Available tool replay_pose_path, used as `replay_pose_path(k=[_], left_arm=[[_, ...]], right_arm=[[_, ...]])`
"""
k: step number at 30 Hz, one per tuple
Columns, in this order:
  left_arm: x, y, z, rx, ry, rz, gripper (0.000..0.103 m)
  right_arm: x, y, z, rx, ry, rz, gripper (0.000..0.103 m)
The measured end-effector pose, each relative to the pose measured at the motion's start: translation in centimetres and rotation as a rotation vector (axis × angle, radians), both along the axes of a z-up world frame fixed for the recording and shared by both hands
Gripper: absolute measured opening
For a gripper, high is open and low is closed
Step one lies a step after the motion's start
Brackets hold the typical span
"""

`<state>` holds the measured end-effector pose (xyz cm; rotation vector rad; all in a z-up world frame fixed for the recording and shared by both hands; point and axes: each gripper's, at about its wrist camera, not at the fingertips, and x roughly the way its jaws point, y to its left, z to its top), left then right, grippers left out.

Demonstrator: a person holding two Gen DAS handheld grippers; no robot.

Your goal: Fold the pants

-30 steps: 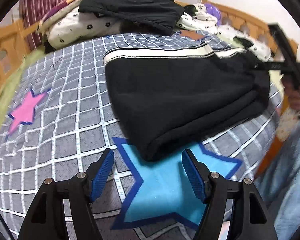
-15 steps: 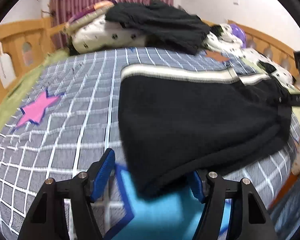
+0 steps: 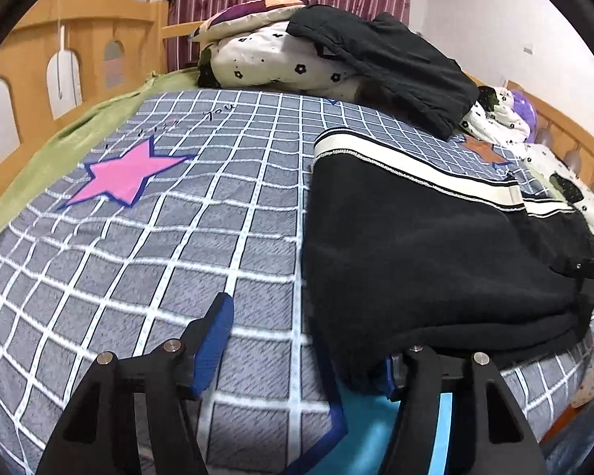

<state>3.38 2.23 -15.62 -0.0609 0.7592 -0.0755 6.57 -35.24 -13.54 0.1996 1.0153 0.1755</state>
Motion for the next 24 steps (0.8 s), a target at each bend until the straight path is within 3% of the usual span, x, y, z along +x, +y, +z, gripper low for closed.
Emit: replay_pose_path(k=[3,8,13,15,19,24], left_arm=[[0.0,-0.3,0.3,0.015,-0.031,-0.013,0.050],[-0.1,1.7,-0.7,-0.028,0.041,-0.004,0.051],[-2.1,0.6,0.4,0.052,0.048,-0.073,0.056],[-3.5,0.6,0.9,0.032,0.047,-0.120,0.057],[-5.9,1.7,2.7,-0.073,0.004,-0.111,0.057],[-1.8,0.4,4.9,-0.082,-0.012,-0.128,0.057]], right_arm=[[0.4,0.8,-0.8,0.017,0.026,0.018,0.049],[0.1,1.5,-0.6,0.013,0.022,0.066,0.049],[-0.3,1.8,1.1,-0.018,-0.069,0.072,0.049],[0.0,2.0,1.2,-0.040,-0.078,0.072,0.049],[1.0,2.7,-1.5,-0.115,0.030,0.060,0.042],[0.5,2.3,0.4,-0.113,-0.047,0.070,0.037]])
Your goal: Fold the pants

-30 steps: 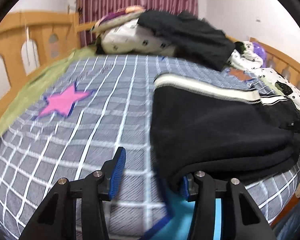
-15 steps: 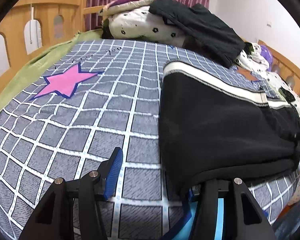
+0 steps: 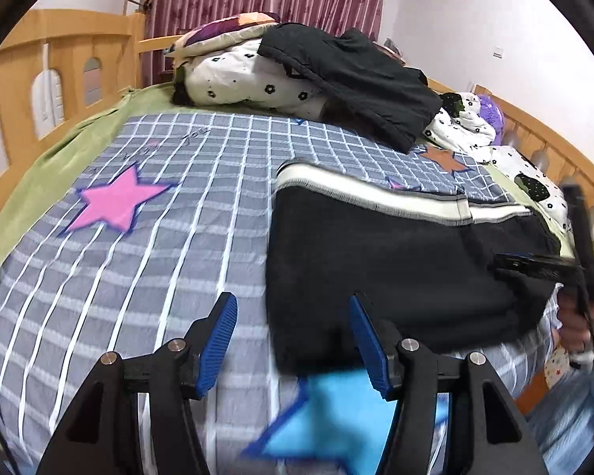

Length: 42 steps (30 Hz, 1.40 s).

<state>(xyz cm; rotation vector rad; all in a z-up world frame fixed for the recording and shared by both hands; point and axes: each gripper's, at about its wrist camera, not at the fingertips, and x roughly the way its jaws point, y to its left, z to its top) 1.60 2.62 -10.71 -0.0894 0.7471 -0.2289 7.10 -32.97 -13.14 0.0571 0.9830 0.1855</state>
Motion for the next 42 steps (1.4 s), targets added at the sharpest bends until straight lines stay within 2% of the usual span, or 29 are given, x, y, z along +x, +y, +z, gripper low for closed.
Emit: replay_pose_path(k=[2,4,5,6,7,9,10,13,15,16,17,18,19,20,21,23,26,28,30,31,32,35,38,40,42], left_arm=[[1.9,-1.1,-0.6,-0.005,0.037,-0.021,0.056],[2.8,-2.1,-2.3,-0.004,0.092,-0.050,0.054],[2.8,-2.9,-4.1,0.007,0.151,-0.065,0.052],[2.4,-3.3,-4.9,0.026,0.155,-0.062,0.052],[1.0,-4.2,-5.4,0.089,0.095,-0.057,0.052],[-0.5,-5.8,-5.1,0.195,0.058,-0.084,0.050],[-0.7,-5.9,-4.5,0.198,0.046,-0.085,0.049],[-0.2,-4.9,-2.6,0.115,0.010,-0.049,0.052],[0.9,-4.3,-2.5,0.089,0.031,-0.010,0.056],[1.5,-4.2,-3.2,0.084,0.072,-0.013,0.056],[2.1,-4.5,-4.5,0.087,0.133,-0.030,0.058],[2.2,-5.0,-5.1,0.119,0.137,-0.047,0.059],[1.3,-5.8,-5.1,0.191,0.080,-0.070,0.059],[0.9,-6.2,-4.9,0.231,0.068,-0.086,0.059],[0.7,-6.3,-4.4,0.235,0.066,-0.091,0.058],[0.8,-5.4,-3.2,0.165,0.062,-0.077,0.060],[1.9,-4.3,-1.9,0.136,0.069,-0.047,0.061],[3.2,-3.7,-1.3,0.130,0.067,-0.011,0.061],[5.0,-2.8,-0.6,0.079,0.067,-0.005,0.061],[6.0,-2.5,-0.6,0.069,0.080,0.005,0.061],[6.4,-2.5,-0.7,0.065,0.093,0.012,0.061],[8.6,-2.0,-1.5,0.041,0.122,0.005,0.061],[10.9,-2.2,-2.1,0.040,0.140,-0.020,0.061],[12.1,-2.3,-2.5,0.022,0.145,-0.037,0.061],[14.1,-2.5,-3.5,-0.020,0.190,-0.070,0.060]], right_arm=[[-0.5,-1.2,1.2,0.028,-0.048,-0.048,0.038],[-0.6,-1.8,1.3,0.043,-0.038,-0.066,0.038],[-0.6,-2.1,1.0,0.038,-0.019,-0.070,0.038],[-0.7,-2.1,0.6,0.027,-0.005,-0.071,0.037],[-0.8,-2.2,0.2,0.013,0.006,-0.070,0.037],[-1.2,-2.2,-0.4,-0.006,0.019,-0.061,0.037],[-1.3,-2.2,-0.5,-0.015,0.019,-0.058,0.037],[-1.9,-2.4,0.5,0.020,-0.027,-0.049,0.037],[-2.2,-2.1,1.2,0.048,-0.058,-0.030,0.037],[-2.0,-1.7,1.2,0.048,-0.061,-0.017,0.037],[-1.8,-1.1,1.0,0.040,-0.049,-0.008,0.037],[-1.4,-0.4,0.1,0.013,-0.008,0.009,0.037],[-0.9,0.2,-1.0,-0.022,0.037,0.019,0.037],[-0.7,0.5,-1.8,-0.046,0.059,0.021,0.037],[-0.8,0.5,-1.6,-0.048,0.043,0.020,0.037],[-0.9,-0.1,-0.1,-0.027,0.044,0.036,0.037],[-2.4,-3.0,3.9,0.011,-0.062,-0.037,0.038],[-3.4,-5.5,6.2,-0.021,-0.110,-0.101,0.061],[-4.7,-9.0,8.2,-0.069,-0.177,-0.196,0.070],[-5.4,-11.3,8.9,-0.097,-0.196,-0.254,0.077],[-5.7,-12.6,9.0,-0.114,-0.196,-0.290,0.079],[-6.5,-18.6,7.6,-0.141,-0.146,-0.442,0.079],[-6.8,-23.2,4.2,-0.021,-0.078,-0.516,0.079],[-6.7,-24.4,2.3,0.047,-0.057,-0.531,0.079],[-5.7,-25.5,0.2,0.137,-0.046,-0.536,0.078]])
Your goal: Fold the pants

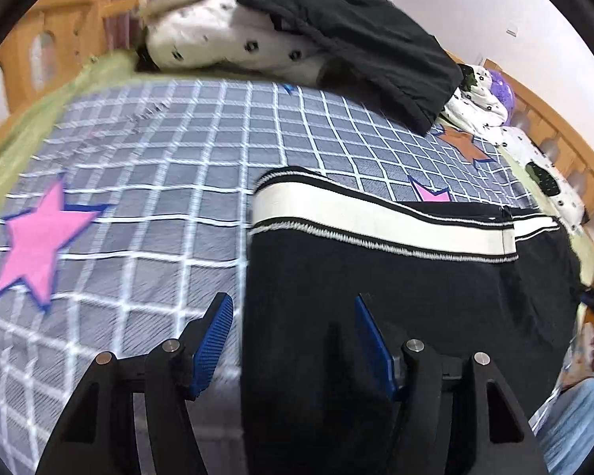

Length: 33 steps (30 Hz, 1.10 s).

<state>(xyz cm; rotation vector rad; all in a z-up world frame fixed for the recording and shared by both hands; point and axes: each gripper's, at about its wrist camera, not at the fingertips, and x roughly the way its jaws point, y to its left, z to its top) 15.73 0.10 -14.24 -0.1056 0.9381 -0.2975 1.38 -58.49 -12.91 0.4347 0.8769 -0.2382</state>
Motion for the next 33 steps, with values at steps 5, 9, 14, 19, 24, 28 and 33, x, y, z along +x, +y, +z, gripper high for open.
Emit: replay_pose_path(k=[5,9,14,19,24,28,33], left_arm=[[4.2,0.0,-2.7,-0.039,0.080,-0.042,0.058],[6.2,0.8,-3.5,-0.167,0.113,-0.072,0.046],[6.0,-0.1,-2.2,-0.202,0.091,-0.034,0.015],[5.0,1.5,1.6,-0.264,0.011,-0.006,0.014],[3.7,3.5,6.0,-0.266,-0.047,-0.033,0.014],[3.4,8.9,10.2,-0.218,-0.090,0.045,0.014],[3.9,15.0,10.7,-0.066,-0.067,0.129,0.017]], right_arm=[[2.7,-0.4,-2.8,0.089,-0.060,0.011,0.072],[5.1,-0.1,-3.4,0.051,-0.072,-0.004,0.068],[5.5,0.6,-1.8,-0.010,-0.118,-0.005,0.023],[5.4,5.7,5.1,-0.187,-0.222,0.033,0.014],[5.3,11.6,13.0,-0.238,-0.344,0.103,0.013],[5.0,16.6,18.1,-0.200,-0.446,0.198,0.013],[5.4,19.4,18.8,-0.120,-0.459,0.302,0.013]])
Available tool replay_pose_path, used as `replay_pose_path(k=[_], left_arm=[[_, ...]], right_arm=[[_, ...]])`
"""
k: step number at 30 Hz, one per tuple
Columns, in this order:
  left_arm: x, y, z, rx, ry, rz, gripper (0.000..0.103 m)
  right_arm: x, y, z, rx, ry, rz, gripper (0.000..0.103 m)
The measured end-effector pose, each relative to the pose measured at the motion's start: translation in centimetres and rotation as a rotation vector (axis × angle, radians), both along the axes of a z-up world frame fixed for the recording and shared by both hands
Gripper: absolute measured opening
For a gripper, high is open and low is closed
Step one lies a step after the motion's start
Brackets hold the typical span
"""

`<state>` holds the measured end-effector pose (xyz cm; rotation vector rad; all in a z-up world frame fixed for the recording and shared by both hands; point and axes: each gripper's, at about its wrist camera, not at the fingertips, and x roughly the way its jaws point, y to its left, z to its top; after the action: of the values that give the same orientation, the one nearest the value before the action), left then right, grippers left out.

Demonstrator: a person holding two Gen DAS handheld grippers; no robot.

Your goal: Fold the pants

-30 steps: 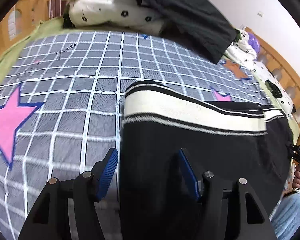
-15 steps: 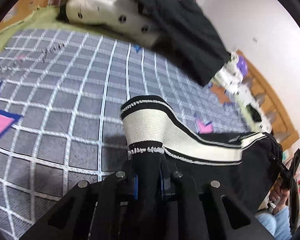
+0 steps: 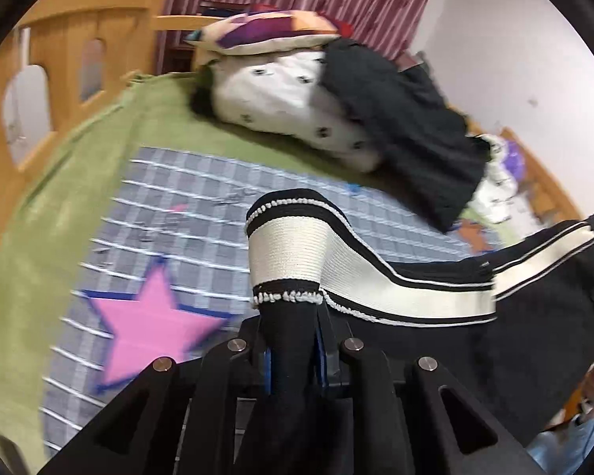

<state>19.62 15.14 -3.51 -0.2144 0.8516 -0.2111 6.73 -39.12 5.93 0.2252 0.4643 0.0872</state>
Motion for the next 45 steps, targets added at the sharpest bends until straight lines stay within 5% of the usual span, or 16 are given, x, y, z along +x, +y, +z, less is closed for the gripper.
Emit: replay_pose_path(k=[4,7,9,11,14,18,22,25,28,31,37,42,45], left_arm=[[1.3,0.8,-6.3,0.088,0.079,0.000,0.027],[2.0,0.2,-12.1,0.206,0.154,0.053,0.039],[1.7,-0.1,-12.9,0.284,0.125,0.083,0.056],[1.0,0.2,-11.5,0.299,0.084,0.085,0.058],[-0.2,1.2,-9.4,0.231,0.021,0.125,0.062],[-1.0,-0.2,-8.9,0.148,0.020,0.053,0.067],[-1.6,-3.2,-13.4,0.112,0.192,-0.030,0.067],[-3.6,-5.4,-13.1,0.194,0.154,-0.043,0.067],[-5.7,-4.7,-12.2,0.067,0.139,-0.044,0.068],[-7.9,-3.7,-12.0,0.007,0.137,-0.008,0.068],[-11.7,-1.8,-10.8,0.075,0.057,0.065,0.068],[-13.2,1.0,-10.1,0.056,0.022,0.094,0.068],[-14.3,2.6,-10.7,0.000,0.041,0.106,0.068]], right_arm=[[3.0,0.3,-6.5,-0.117,0.181,0.065,0.015],[6.6,-1.0,-15.4,-0.176,0.491,0.101,0.017],[7.3,-1.9,-20.6,-0.156,0.661,0.103,0.018],[6.2,-3.6,-21.2,-0.012,0.621,0.092,0.020],[5.1,-4.3,-20.0,0.024,0.673,0.106,0.037],[0.7,-3.6,-18.3,-0.101,0.656,0.053,0.052],[-2.6,-3.5,-14.8,-0.176,0.575,-0.018,0.053],[-3.3,-0.6,-11.8,-0.176,0.485,0.020,0.053],[-2.4,4.1,-10.4,-0.180,0.430,0.104,0.054],[-1.9,10.0,-11.0,-0.148,0.398,0.194,0.054],[-0.6,19.9,-13.6,-0.044,0.415,0.364,0.049],[-1.4,22.9,-15.7,-0.062,0.365,0.295,0.035],[-1.3,24.0,-20.7,-0.119,0.552,0.309,0.028]])
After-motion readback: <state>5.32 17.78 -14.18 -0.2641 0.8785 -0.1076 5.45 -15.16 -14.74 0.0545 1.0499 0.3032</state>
